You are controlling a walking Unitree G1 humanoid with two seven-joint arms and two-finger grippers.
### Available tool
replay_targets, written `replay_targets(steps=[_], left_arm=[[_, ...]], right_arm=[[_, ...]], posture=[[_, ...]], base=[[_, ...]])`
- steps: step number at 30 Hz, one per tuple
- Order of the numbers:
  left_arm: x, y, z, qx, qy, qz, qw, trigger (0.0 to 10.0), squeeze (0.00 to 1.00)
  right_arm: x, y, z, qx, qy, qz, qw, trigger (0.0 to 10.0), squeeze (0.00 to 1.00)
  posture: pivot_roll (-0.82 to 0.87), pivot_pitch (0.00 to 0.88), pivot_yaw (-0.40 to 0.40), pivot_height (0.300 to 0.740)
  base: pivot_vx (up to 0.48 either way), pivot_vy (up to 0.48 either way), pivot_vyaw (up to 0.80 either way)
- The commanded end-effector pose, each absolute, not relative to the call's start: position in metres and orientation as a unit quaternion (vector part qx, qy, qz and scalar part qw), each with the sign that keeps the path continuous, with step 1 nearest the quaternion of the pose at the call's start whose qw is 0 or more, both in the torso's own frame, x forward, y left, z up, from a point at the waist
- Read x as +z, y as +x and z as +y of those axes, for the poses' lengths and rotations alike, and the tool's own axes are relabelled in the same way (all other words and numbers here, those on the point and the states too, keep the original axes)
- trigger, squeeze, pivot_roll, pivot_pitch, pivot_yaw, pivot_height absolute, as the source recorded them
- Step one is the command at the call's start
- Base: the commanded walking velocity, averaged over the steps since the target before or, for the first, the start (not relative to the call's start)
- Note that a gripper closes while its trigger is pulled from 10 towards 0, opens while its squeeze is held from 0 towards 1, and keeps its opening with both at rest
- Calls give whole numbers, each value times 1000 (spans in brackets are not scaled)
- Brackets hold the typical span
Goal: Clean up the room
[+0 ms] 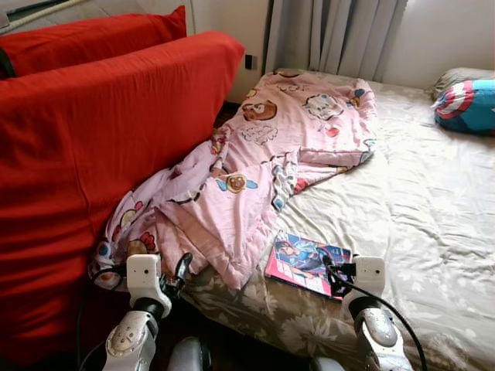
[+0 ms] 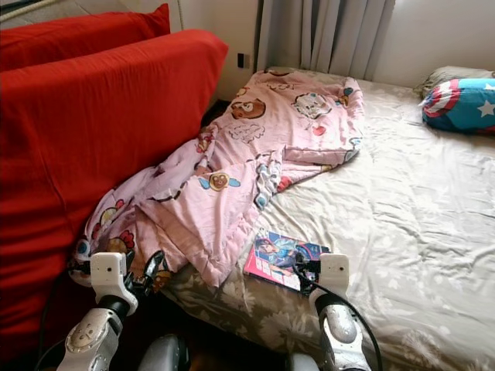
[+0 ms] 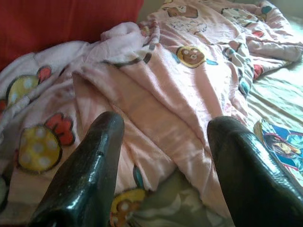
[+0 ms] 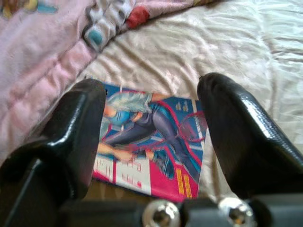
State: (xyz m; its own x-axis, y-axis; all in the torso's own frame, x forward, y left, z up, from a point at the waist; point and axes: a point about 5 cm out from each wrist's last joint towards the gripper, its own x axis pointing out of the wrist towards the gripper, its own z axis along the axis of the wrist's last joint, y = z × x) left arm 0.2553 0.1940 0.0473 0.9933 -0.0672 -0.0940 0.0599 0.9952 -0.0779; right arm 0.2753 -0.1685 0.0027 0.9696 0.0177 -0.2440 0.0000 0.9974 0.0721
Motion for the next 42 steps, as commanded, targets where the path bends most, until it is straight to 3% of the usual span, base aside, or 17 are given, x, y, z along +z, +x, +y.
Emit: replay_targets(steps=[1, 12, 22, 39, 40, 41, 42], left_arm=[[48, 256, 189, -39, -44, 48, 997, 10000, 0], [48, 256, 189, -40, -45, 47, 997, 10000, 0], [50, 257, 185, -48, -44, 45, 997, 10000, 0], [59, 267, 178, -71, -51, 37, 995, 10000, 0], [59, 267, 178, -70, -53, 36, 995, 10000, 0], [59, 266, 177, -67, -55, 36, 996, 10000, 0], [59, 266, 177, -67, -55, 36, 996, 10000, 0]], right_arm=[[4, 275, -175, -4, 31, 120, 992, 10000, 0], [1, 274, -172, 1, 33, 127, 991, 10000, 0], [-3, 273, -162, 44, 38, 145, 988, 10000, 0], [-6, 280, -153, 37, 52, 179, 982, 10000, 24], [-6, 281, -153, 34, 52, 178, 982, 10000, 733], [-5, 281, -153, 31, 51, 176, 983, 10000, 1000], [-5, 281, -153, 31, 51, 176, 983, 10000, 1000]], posture=[[17, 17, -7, 612], [16, 18, -5, 612], [13, 28, 0, 612], [35, 124, -11, 612], [36, 127, -11, 612], [35, 132, -11, 612], [35, 132, -11, 612]], base=[[285, 0, 0], [280, 0, 0], [0, 0, 0], [0, 0, 0], [0, 0, 0], [0, 0, 0], [0, 0, 0]])
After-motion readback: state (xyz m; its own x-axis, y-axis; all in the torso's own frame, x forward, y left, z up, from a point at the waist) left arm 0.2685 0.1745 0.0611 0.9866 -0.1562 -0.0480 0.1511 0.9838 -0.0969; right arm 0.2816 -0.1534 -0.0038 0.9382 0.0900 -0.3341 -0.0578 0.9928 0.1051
